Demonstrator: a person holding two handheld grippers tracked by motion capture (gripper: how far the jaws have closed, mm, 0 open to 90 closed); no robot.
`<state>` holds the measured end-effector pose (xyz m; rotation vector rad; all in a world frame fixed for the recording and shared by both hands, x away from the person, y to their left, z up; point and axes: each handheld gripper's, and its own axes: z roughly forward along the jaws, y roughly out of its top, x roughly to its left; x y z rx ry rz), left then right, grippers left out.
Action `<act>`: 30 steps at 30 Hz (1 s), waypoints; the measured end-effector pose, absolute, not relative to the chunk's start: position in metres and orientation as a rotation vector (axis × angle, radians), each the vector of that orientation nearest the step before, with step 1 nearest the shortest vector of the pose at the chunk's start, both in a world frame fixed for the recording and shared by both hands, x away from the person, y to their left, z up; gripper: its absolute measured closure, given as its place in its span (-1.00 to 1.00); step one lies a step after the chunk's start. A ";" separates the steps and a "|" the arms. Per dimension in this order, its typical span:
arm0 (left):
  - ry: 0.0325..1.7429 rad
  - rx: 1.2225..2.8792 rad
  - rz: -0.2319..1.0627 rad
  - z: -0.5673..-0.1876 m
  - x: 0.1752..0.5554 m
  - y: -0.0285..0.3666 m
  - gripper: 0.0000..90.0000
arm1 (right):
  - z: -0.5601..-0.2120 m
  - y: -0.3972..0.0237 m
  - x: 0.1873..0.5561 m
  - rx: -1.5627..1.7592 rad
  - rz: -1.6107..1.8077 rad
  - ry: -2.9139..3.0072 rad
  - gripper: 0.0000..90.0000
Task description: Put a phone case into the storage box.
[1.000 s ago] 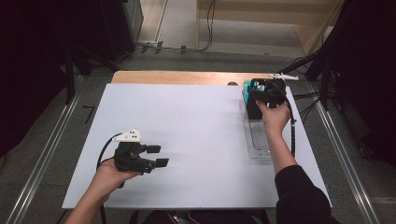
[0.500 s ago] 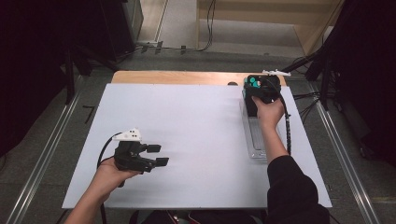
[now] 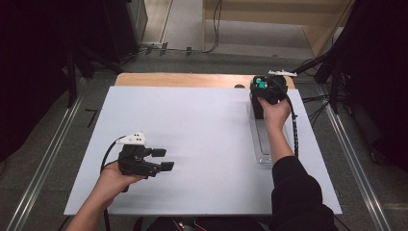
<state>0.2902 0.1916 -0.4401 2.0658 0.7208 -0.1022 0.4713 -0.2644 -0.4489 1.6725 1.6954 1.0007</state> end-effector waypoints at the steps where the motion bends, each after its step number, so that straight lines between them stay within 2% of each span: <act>1: 0.721 2.064 -0.102 -0.440 0.290 0.191 -0.27 | -0.449 -0.264 0.472 1.673 0.992 1.695 -0.75; 13: 0.724 2.065 -0.100 -0.440 0.290 0.192 -0.27 | -0.447 -0.265 0.471 1.639 1.001 1.677 -0.81; 16: 0.729 2.061 -0.098 -0.440 0.291 0.192 -0.27 | -0.446 -0.266 0.471 1.625 0.999 1.667 -0.95; 30: 0.741 2.065 -0.100 -0.441 0.291 0.192 -0.27 | -0.431 -0.266 0.459 1.660 1.017 1.757 -0.95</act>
